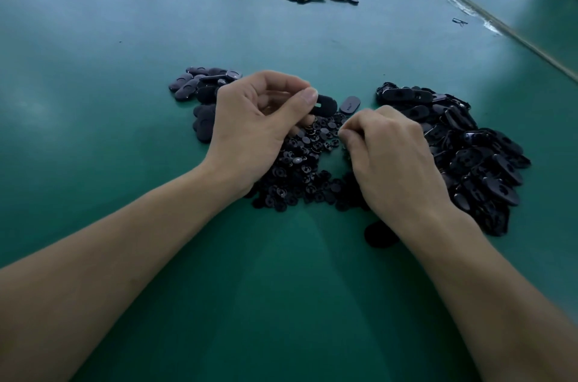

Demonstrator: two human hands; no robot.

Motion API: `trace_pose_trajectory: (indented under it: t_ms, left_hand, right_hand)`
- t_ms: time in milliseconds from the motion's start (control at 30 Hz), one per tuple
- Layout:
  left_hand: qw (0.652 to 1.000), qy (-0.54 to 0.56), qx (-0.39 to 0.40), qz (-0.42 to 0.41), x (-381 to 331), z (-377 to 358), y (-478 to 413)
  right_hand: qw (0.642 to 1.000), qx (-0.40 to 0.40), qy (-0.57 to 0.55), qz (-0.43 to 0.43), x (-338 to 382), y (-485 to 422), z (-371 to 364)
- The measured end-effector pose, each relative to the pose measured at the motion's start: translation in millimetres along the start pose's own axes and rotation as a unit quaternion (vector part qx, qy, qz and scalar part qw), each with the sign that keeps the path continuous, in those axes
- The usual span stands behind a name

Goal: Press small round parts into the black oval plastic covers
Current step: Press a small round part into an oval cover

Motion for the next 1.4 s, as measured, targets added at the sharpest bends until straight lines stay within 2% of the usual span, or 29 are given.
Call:
trace_pose_trajectory:
  t_ms: [200,433,533,733,900,1400]
  left_hand:
    - [0.999,0.025,-0.002,0.032,2.0,0.5,0.0]
    - [0.999,0.014,0.010,0.033,1.6,-0.7,-0.3]
    - [0.999,0.006,0.018,0.029,1.8,-1.1,0.4]
    - [0.999,-0.013,0.045,0.018,1.4,-2.7,2.3]
    - [0.998,-0.015,0.065,0.012,-1.4,-4.7,4.0]
    - [0.994,-0.028,0.105,-0.008,-3.4,-7.1,5.4]
  right_hand:
    - [0.995,-0.056,-0.086,-0.003,3.0,1.9,8.6]
    - [0.992,-0.043,-0.112,-0.021,-0.9,0.4,9.4]
    - [0.990,-0.066,-0.127,-0.008,0.9,1.7,11.7]
    - [0.967,-0.088,-0.239,-0.002,3.1,2.3,14.1]
    - [0.935,-0.060,-0.349,-0.038,1.2,-0.5,11.4]
    - [0.931,-0.029,-0.361,-0.049,-1.0,-0.9,4.5]
Point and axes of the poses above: each hand's wrist, its own y-axis away from the middle knuckle, its own z-axis out of the back of the hand, x = y × z, the point moved 3 cm from there along -y, towards the middle knuckle, and after that the axes turned 6 degrees about -z, right-handed, at the moved point
